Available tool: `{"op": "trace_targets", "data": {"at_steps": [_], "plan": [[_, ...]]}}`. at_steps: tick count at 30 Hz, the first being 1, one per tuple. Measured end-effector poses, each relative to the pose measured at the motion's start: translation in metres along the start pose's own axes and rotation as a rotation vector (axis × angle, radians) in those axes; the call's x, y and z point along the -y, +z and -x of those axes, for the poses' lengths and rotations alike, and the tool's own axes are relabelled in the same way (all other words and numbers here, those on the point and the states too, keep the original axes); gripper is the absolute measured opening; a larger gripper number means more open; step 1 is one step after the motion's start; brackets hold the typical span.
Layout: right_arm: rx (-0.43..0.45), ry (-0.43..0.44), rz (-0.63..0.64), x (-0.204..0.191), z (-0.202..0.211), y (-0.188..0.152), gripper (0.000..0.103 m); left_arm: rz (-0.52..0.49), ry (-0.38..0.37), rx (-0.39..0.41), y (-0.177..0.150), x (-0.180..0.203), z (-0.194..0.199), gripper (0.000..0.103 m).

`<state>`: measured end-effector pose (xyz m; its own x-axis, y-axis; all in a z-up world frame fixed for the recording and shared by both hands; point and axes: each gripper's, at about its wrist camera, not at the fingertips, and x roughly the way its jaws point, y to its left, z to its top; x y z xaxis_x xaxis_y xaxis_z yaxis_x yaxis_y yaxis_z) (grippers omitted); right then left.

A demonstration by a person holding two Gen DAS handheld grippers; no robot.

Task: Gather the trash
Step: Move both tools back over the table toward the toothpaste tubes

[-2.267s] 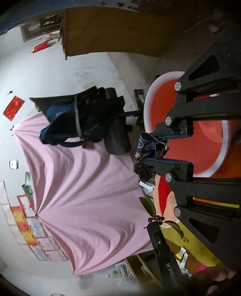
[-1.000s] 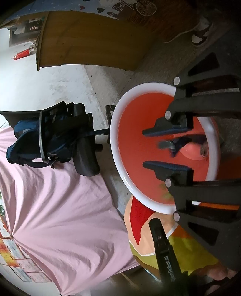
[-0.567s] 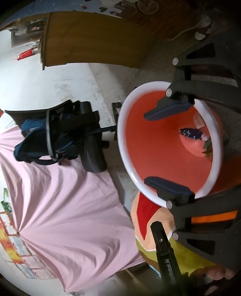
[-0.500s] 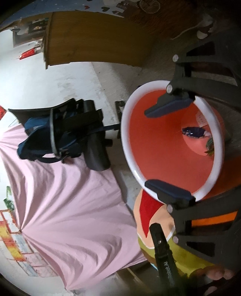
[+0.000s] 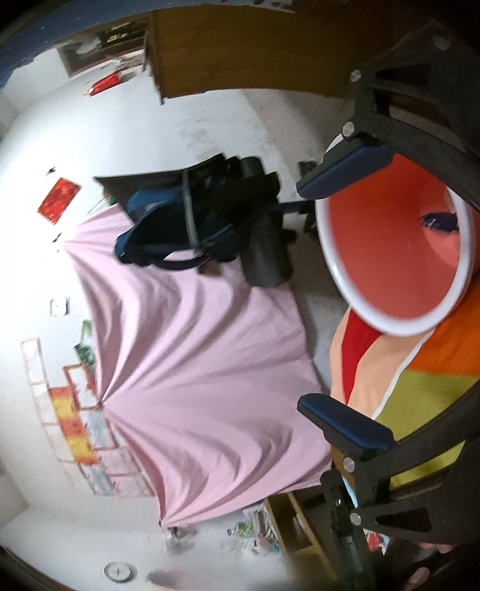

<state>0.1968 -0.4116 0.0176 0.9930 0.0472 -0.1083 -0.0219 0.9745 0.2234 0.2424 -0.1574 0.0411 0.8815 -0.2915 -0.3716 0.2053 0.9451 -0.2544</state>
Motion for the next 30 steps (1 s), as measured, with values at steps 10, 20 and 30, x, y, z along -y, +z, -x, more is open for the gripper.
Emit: {"op": "trace_targets", "data": {"at_steps": [10, 20, 30], "plan": [[0.095, 0.117, 0.057, -0.061, 0.015, 0.008, 0.103, -0.037, 0.157, 0.191, -0.002, -0.047, 0.076, 0.1], [0.141, 0.255, 0.149, -0.134, 0.021, 0.006, 0.103, -0.058, 0.27, 0.274, -0.017, -0.103, 0.127, 0.1], [0.058, 0.349, 0.22, -0.193, -0.006, -0.012, 0.103, -0.049, 0.356, 0.262, -0.027, -0.157, 0.144, 0.1]]}}
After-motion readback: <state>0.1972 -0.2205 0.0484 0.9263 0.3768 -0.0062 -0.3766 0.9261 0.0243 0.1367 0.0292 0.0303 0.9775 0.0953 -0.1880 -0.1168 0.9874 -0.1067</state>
